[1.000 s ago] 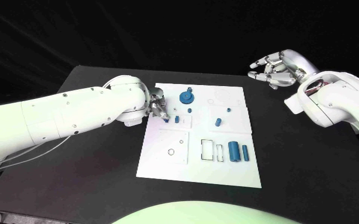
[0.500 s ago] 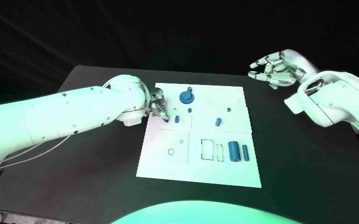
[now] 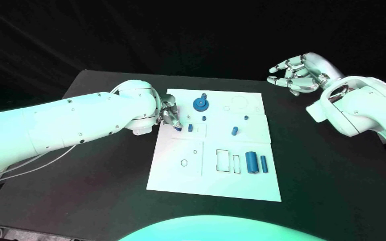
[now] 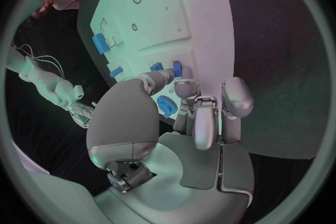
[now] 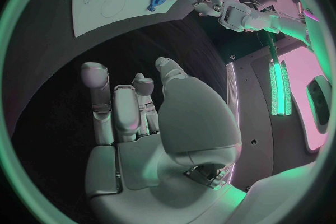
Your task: Assemble the parts on the task board
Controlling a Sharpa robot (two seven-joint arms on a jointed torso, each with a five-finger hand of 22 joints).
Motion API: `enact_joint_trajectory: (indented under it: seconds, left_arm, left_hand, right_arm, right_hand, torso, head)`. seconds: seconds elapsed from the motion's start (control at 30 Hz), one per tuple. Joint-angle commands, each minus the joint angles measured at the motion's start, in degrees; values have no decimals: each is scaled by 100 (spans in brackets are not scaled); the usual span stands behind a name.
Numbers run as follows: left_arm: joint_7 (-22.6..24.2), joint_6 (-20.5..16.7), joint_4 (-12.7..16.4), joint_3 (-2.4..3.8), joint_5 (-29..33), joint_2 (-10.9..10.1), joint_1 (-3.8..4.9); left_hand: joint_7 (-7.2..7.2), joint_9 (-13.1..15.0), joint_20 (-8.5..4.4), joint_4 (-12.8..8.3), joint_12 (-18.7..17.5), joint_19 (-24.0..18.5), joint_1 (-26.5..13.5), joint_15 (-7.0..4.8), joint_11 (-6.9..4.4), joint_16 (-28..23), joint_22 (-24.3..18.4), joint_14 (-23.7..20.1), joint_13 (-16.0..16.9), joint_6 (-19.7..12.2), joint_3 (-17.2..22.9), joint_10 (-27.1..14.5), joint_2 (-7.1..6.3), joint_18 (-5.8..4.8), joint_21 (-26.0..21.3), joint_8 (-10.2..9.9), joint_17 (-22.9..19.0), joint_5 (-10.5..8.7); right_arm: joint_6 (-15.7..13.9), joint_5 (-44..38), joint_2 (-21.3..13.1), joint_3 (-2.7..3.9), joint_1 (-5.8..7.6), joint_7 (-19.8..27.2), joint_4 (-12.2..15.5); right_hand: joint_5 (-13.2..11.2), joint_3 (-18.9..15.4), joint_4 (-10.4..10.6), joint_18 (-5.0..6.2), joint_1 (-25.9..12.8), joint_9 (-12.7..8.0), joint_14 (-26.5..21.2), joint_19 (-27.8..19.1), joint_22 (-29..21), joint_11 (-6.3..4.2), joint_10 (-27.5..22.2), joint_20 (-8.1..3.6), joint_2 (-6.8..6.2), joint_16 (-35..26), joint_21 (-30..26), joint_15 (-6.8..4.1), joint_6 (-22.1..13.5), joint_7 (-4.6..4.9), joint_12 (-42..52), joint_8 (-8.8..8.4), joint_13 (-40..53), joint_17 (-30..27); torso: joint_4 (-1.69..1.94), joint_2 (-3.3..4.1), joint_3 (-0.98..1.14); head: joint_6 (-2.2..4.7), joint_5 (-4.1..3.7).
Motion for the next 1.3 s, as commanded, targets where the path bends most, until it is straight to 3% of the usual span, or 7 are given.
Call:
enact_joint_trajectory:
  seconds: [0.03, 0.5, 1.3]
  left_arm:
    - [-22, 197, -5, -10, 16, 14, -12]
    - [-27, 169, -38, -8, 39, 42, -12]
    - [-34, 195, -150, -7, 45, 72, -11]
  left_hand:
    - [-236, 68, -22, 41, 48, 28, -98, -51, -38, 22, 13, 478, 39, 303, -7, 95, 10, -65, 27, 7, 1059, 3]
    - [-255, 10, -40, 190, 94, 46, -294, -66, -53, 22, 31, 479, 116, 358, -165, 112, 20, -70, 32, -7, 1060, 5]
    - [-271, -153, -54, 630, 160, 82, -530, -77, -63, 22, 64, 480, 254, 490, -1183, 132, 120, -79, 34, -35, 1063, -6]
  right_arm:
    - [49, -46, -2, 1, -2, 22, 6]
    - [46, -46, -4, 1, -2, 25, 4]
    - [37, -46, -21, 1, -2, 33, 19]
  right_hand:
    - [18, 3, 20, 104, 17, -8, 48, 25, 3, -22, -6, -4, 31, -25, -24, -12, 42, 7, 24, 31, -3, 7]
    - [18, 3, 20, 104, 17, -8, 48, 25, 3, -22, -6, -4, 31, -25, -24, -12, 42, 7, 24, 31, -3, 7]
    - [40, 5, 25, 107, 21, -10, 47, 22, -6, -22, -13, -5, 24, -36, -45, -13, 40, 7, 15, 33, -17, 0]
  torso:
    - [0, 2, 1]
    - [-1, 1, 0]
    - [-2, -4, -4]
  head:
    - [-3, 0]
    - [-8, -10]
    - [-4, -25]
